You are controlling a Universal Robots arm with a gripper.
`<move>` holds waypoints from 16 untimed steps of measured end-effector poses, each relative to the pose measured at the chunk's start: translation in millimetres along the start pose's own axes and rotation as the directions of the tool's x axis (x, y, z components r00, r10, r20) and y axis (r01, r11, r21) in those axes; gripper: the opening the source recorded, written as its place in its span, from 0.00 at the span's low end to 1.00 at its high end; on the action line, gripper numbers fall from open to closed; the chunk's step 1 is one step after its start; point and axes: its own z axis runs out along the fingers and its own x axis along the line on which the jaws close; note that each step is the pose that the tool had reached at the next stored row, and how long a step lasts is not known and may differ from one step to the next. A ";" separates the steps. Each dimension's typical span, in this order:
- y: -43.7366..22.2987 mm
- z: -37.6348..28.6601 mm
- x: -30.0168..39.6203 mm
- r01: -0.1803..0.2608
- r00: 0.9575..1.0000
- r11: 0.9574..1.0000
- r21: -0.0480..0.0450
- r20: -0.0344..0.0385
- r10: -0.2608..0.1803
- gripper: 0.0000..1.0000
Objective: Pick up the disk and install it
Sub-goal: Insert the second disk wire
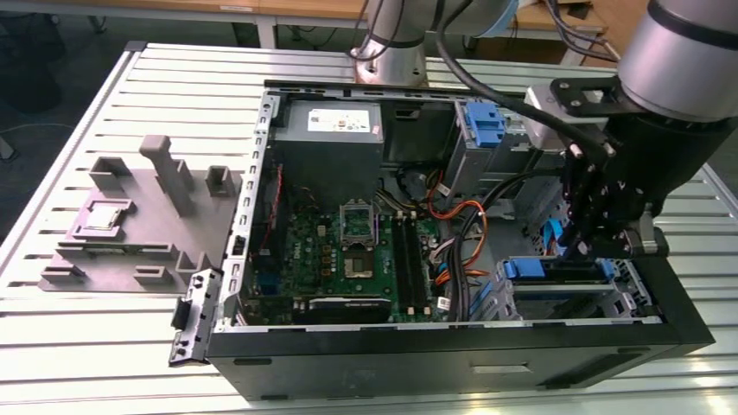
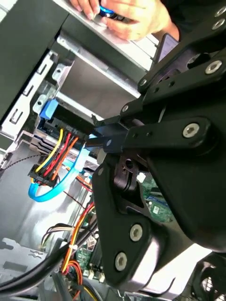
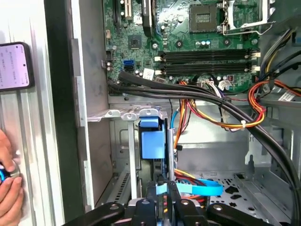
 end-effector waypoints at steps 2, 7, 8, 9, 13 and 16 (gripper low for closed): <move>0.0 0.1 0.0 0.000 1.000 1.000 0.000 0.000 0.000 0.24; 0.0 -0.3 0.0 0.000 1.000 1.000 0.000 0.000 0.000 0.10; 0.0 -0.3 0.0 0.000 1.000 1.000 0.000 0.000 0.000 0.10; 0.0 -0.4 0.0 0.000 1.000 1.000 0.000 0.000 0.000 0.10; -0.1 -0.7 0.0 0.000 1.000 1.000 0.000 0.000 0.000 0.10; -0.1 -0.8 0.0 0.000 1.000 1.000 0.000 0.000 0.000 0.10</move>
